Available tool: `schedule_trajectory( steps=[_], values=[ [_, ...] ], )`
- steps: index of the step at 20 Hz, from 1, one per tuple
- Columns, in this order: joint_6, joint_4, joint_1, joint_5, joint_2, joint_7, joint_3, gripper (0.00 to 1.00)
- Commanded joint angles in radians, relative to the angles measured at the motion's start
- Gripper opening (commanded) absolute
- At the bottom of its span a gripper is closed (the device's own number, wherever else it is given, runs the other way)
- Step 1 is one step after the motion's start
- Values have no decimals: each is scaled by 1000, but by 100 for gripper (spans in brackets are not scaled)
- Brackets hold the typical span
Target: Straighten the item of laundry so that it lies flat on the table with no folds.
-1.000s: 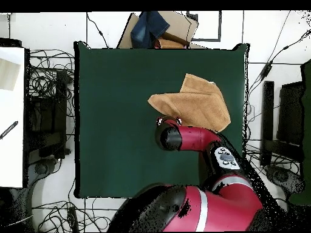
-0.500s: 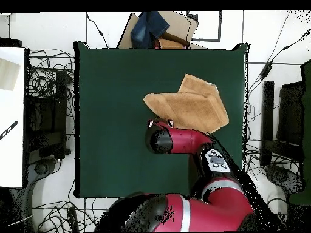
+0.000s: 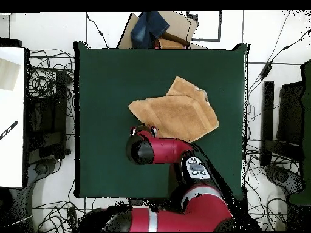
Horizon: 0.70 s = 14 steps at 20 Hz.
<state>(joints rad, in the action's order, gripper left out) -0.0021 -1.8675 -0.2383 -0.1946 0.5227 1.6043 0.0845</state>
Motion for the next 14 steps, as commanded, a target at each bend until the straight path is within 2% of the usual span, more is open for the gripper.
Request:
schedule_trajectory(
  steps=[1,14],
  values=[
    [-120,-180,67,99,19,349,39,0],
    [-187,-216,79,186,-8,305,62,0]
  ],
)
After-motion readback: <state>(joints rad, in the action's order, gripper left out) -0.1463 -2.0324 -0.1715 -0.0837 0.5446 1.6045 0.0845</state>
